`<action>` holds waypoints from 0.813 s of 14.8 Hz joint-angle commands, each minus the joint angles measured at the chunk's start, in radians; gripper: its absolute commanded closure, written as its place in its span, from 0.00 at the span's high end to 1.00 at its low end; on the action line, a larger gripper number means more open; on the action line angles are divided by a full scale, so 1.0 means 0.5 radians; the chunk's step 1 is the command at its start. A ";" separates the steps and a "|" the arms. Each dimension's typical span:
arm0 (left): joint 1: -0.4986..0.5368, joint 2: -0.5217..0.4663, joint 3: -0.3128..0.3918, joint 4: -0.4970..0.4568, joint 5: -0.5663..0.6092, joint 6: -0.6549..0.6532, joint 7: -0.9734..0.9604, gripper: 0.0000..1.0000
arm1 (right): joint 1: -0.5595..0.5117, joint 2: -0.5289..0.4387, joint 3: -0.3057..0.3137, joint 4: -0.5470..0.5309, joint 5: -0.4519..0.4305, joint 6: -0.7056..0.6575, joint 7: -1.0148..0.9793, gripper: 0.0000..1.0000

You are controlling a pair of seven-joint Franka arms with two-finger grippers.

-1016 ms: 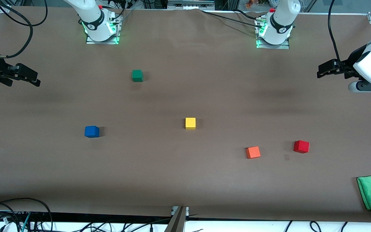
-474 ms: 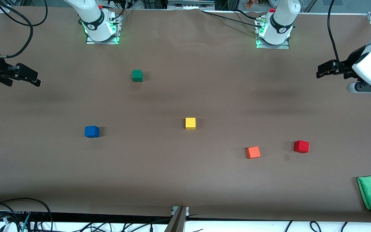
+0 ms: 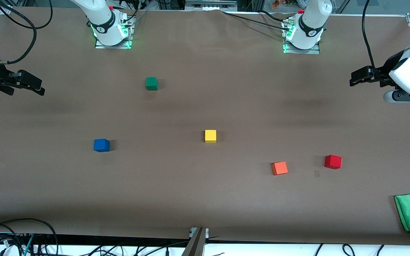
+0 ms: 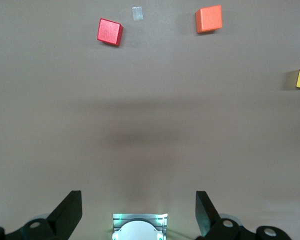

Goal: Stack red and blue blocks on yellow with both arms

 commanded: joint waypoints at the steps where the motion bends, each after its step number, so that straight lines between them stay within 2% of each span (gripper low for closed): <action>1: -0.018 -0.002 0.020 0.012 0.005 -0.025 0.046 1.00 | -0.005 0.009 0.005 0.042 0.014 -0.021 -0.032 1.00; 7: -0.018 0.032 0.020 0.009 0.011 -0.001 0.046 1.00 | -0.005 0.009 0.002 0.039 0.014 -0.030 -0.032 1.00; 12: -0.009 0.179 0.026 -0.086 0.020 0.275 0.125 1.00 | -0.005 0.009 0.005 0.042 0.014 -0.030 -0.032 1.00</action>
